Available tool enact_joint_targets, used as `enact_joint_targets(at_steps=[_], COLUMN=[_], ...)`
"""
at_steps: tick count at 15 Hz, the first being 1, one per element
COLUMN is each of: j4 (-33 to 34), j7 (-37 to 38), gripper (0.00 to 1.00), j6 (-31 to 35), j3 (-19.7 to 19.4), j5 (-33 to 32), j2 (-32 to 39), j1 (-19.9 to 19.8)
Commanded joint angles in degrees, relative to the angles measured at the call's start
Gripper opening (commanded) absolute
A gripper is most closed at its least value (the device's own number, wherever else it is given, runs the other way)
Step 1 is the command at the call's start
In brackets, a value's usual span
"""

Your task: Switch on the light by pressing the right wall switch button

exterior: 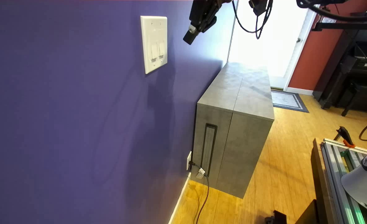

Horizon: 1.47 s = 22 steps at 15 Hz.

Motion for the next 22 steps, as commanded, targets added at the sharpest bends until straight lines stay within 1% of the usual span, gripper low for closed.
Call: enact_joint_targets(at_steps=[1,5,10,15,16,17,18,20,21,22], j4=[3.2,5.4,7.7,8.5,8.5,8.4,7.0,4.8,3.7,3.2], j7=[-1.7,-1.9,-1.7,-1.7,-1.1,1.3,7.0,10.8,12.3,13.6], gripper=[0.00,0.00,0.00,0.00,0.00,0.00,0.00,0.00,0.26,0.27], j6=[3.1,5.9,6.7,7.5,6.7,2.7,-0.5,-6.0,-10.3,-14.5], j3=[0.4,1.0,2.0,2.4,2.5,2.5,2.8,2.6,2.5,2.7], j5=[2.9,3.4,3.9,3.9,2.9,-1.4,-10.0,-18.1,-21.9,-25.4], j2=[4.5,8.2,11.3,12.2,12.1,11.6,10.1,6.0,3.2,1.0], j1=[0.1,-0.3,-1.0,-1.5,-1.7,-2.4,-4.1,-6.0,-6.9,-7.9])
